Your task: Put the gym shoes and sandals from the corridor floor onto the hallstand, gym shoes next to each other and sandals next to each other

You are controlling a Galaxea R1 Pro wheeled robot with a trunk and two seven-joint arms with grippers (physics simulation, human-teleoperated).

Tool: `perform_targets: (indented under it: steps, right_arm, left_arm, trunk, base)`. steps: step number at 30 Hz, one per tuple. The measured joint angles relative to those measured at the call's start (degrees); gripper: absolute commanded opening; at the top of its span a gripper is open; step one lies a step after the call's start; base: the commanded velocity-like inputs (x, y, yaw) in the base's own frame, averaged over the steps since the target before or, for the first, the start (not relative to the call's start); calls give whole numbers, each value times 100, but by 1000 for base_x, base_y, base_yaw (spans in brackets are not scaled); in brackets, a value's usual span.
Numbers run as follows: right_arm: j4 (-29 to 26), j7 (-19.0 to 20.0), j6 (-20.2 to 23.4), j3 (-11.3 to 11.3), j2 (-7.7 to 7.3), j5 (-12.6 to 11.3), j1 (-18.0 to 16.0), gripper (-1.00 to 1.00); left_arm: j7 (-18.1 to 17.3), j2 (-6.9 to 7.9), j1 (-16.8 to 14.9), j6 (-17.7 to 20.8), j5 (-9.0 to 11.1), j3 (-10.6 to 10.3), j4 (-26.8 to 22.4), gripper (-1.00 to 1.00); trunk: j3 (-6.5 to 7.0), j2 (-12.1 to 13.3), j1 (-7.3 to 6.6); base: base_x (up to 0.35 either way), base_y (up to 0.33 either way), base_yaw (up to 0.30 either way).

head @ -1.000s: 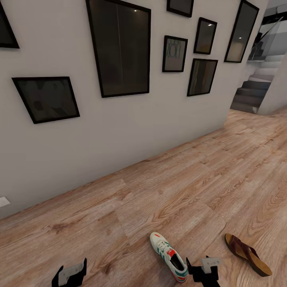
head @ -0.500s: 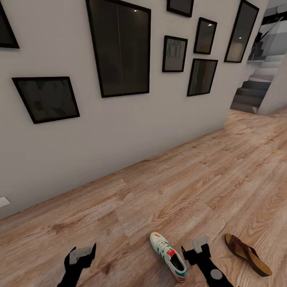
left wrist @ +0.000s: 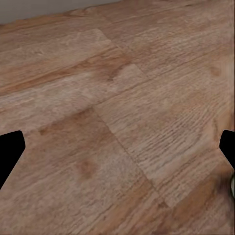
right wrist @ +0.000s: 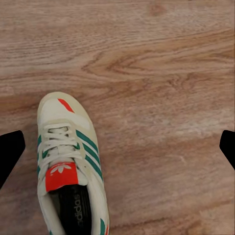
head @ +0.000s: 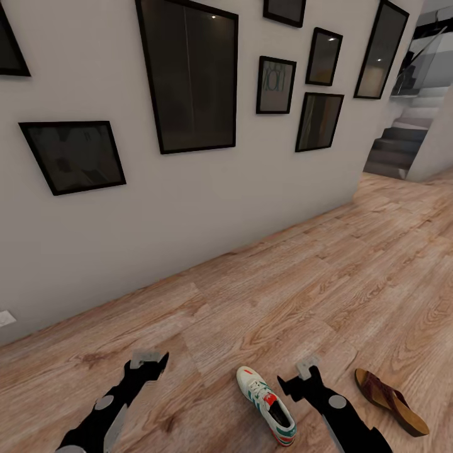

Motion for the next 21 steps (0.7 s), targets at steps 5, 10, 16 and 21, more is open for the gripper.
perform_targets:
  steps: [5, 10, 16, 21]
  right_arm:
    - [-85, 142, 45, 1, -10, 5, -60, 100]
    - [-156, 190, 60, 4, -13, 7, -87, 100]
    - [-208, 209, 76, -1, -20, 9, -99, 100]
    - [-212, 205, 86, -8, -23, 9, -101, 100]
  left_arm:
    - [-308, -31, -173, 255, -72, 3, -234, 100]
    - [-432, -44, -213, 340, -101, -93, -530, 100]
    - [-461, -60, -202, 367, -110, -706, -1102, 100]
    - [-477, -129, -200, 423, -106, -977, -1557, 100]
  trunk:
    - [0, 0, 0]
    - [0, 0, 0]
    - [0, 0, 0]
    - [0, 0, 0]
  base:
    - [0, 0, 0]
    - [0, 0, 0]
    - [0, 0, 0]
    - [0, 0, 0]
